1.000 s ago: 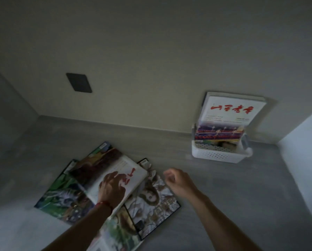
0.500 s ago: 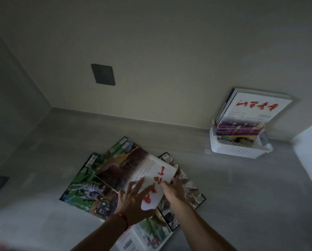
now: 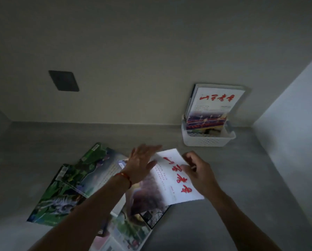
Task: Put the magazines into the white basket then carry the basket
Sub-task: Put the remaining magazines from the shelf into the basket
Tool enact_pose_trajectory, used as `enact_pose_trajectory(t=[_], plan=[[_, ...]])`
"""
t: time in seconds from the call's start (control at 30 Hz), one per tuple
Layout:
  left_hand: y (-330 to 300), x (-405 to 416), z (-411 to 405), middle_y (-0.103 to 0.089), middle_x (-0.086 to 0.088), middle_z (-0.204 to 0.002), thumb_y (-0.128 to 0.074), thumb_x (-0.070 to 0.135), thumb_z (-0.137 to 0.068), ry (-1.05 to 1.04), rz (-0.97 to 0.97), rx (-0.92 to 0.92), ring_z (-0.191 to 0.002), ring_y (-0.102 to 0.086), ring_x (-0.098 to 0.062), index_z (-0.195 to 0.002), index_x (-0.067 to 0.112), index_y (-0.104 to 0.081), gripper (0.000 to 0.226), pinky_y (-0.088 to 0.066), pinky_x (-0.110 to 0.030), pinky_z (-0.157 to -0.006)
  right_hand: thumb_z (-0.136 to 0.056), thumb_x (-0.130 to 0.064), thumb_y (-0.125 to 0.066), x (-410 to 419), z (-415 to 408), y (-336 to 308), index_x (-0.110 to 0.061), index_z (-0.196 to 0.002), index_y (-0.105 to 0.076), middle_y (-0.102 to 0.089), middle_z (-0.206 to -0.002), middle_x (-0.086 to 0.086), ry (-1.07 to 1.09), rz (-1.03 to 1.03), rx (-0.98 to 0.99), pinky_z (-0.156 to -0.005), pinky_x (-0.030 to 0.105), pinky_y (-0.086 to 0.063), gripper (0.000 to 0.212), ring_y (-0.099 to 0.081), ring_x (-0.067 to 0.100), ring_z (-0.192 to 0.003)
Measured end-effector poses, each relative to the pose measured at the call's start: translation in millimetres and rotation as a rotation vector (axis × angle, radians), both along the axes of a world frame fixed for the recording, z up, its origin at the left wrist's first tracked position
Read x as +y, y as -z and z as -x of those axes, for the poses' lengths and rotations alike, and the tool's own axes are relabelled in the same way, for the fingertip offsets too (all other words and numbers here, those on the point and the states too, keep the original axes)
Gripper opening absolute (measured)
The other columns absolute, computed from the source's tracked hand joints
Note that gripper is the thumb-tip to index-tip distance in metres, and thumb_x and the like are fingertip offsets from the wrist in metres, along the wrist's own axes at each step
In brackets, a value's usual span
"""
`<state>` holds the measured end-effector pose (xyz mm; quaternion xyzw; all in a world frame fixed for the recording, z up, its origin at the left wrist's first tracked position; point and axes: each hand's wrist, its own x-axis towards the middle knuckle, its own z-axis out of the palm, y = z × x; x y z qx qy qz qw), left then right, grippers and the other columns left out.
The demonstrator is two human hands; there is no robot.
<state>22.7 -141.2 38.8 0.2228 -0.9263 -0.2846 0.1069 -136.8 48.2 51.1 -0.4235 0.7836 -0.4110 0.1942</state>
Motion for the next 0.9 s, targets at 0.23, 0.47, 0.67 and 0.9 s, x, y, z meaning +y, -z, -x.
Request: enact_pose_trajectory(t=[0.23,0.47,0.67,0.9], plan=[[-38.3,27.5,58.6,-0.071,0.000,-0.095,-0.060,0.025,-0.089,-0.050,-0.257,0.201,-0.085,-0.064,-0.005,-0.117,0.011,-0.067,0.033,-0.048,-0.018,-0.075,-0.087,-0.030,-0.075,60.0,76.8,-21.6,-0.026,-0.125,-0.058,-0.069,-0.111,-0.015,0.355,0.178,-0.168,-0.076,0.020,-0.056,0.041,-0.069,0.000,-0.095],[-62.9,52.1,123.2,-0.069,0.002,-0.088,-0.063,0.010,-0.092,-0.194,-0.468,0.328,-0.070,-0.062,0.005,-0.103,0.019,-0.065,0.014,-0.048,-0.006,-0.058,-0.089,-0.022,-0.072,89.2,120.2,-1.3,-0.025,-0.120,-0.059,-0.072,-0.116,-0.005,0.276,0.211,-0.357,-0.081,0.035,-0.061,0.034,-0.070,0.011,-0.104],[-74.6,56.5,156.5,-0.068,-0.025,-0.109,-0.054,0.007,-0.094,-0.178,-0.495,0.318,-0.100,-0.065,-0.035,-0.118,0.002,-0.058,0.025,-0.054,-0.053,-0.089,-0.091,-0.020,-0.068,91.7,174.6,-22.8,-0.026,-0.099,-0.068,-0.076,-0.101,-0.004,0.316,0.194,-0.058,-0.077,0.028,-0.060,0.010,-0.071,0.002,-0.089],[-107.4,31.9,196.6,-0.073,-0.007,-0.090,-0.062,0.025,-0.092,-0.328,-0.077,0.235,-0.080,-0.068,-0.025,-0.104,0.013,-0.071,0.019,-0.053,-0.030,-0.072,-0.088,-0.019,-0.073,56.7,244.1,-80.5,-0.009,-0.096,-0.075,-0.074,-0.089,0.000,0.314,0.251,0.235,-0.065,0.001,-0.043,0.013,-0.066,0.009,-0.074]])
